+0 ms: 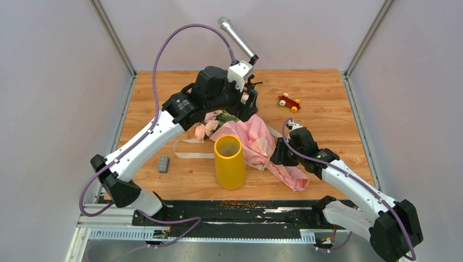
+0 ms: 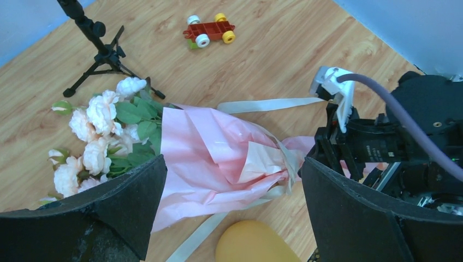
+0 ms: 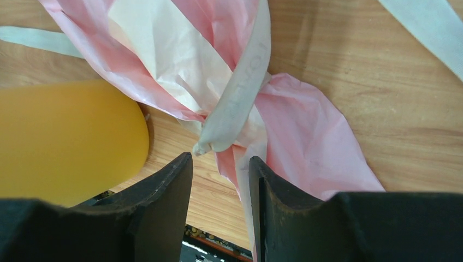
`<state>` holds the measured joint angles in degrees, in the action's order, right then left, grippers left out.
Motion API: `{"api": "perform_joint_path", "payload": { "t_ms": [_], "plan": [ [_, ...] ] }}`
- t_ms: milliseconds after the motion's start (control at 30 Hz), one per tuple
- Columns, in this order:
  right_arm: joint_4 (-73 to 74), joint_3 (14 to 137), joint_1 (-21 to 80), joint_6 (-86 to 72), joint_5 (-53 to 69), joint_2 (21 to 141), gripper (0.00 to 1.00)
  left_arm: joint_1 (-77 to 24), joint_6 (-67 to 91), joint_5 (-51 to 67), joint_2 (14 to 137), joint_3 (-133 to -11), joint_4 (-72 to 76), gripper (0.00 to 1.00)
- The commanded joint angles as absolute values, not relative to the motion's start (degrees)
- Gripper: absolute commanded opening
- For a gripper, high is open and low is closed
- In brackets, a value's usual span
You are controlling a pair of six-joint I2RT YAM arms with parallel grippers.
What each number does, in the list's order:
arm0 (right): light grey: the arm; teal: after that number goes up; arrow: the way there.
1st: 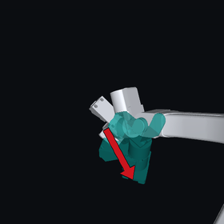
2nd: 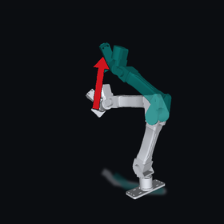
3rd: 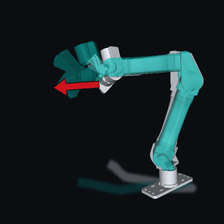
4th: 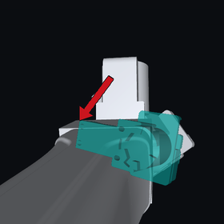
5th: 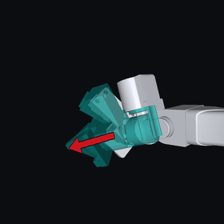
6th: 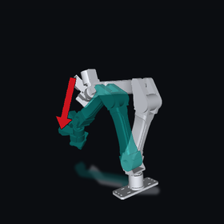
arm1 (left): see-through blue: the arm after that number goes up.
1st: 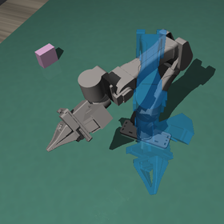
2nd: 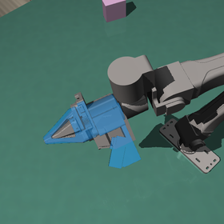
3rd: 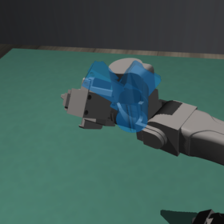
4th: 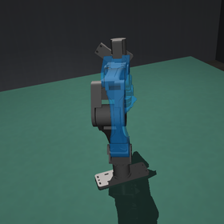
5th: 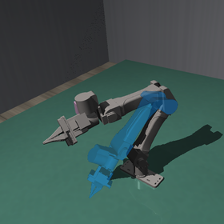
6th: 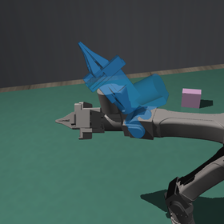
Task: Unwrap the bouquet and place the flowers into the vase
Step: Untie the ribbon from the wrapping paper.
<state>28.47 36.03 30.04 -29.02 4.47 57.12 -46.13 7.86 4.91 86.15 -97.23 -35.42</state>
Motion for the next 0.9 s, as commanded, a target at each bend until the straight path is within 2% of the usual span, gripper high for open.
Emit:
{"api": "perform_joint_path", "payload": {
  "t_ms": [0, 133, 267, 400, 433, 700, 867],
  "plan": [
    [24.4, 35.0, 30.1, -29.8, 5.3, 58.0, 0.43, -48.2, 8.8, 3.4, 85.8, -100.9, -36.4, 1.00],
    [22.7, 35.0, 30.1, -29.3, 5.5, 60.4, 0.36, -49.8, 8.9, 2.6, 86.0, -102.3, -37.5, 1.00],
    [21.7, 34.7, 30.1, -28.6, 4.5, 61.3, 0.25, -52.3, 8.1, 0.6, 86.7, -104.0, -38.8, 1.00],
    [21.4, 34.2, 29.9, -28.5, 1.5, 62.0, 0.03, -55.1, 7.9, 0.2, 88.3, -106.3, -39.6, 1.00],
    [21.4, 33.9, 29.8, -28.7, 0.7, 62.1, 0.00, -56.2, 7.9, 0.2, 89.0, -106.7, -39.6, 1.00],
    [20.3, 29.9, 25.8, -29.9, 0.2, 61.0, 0.00, -62.3, 7.6, -1.0, 95.1, -110.6, -39.5, 0.99],
    [18.9, 27.0, 21.9, -30.0, 4.5, 57.7, 0.00, -63.2, 10.5, -1.4, 94.3, -106.1, -35.0, 0.99]
  ]
}}
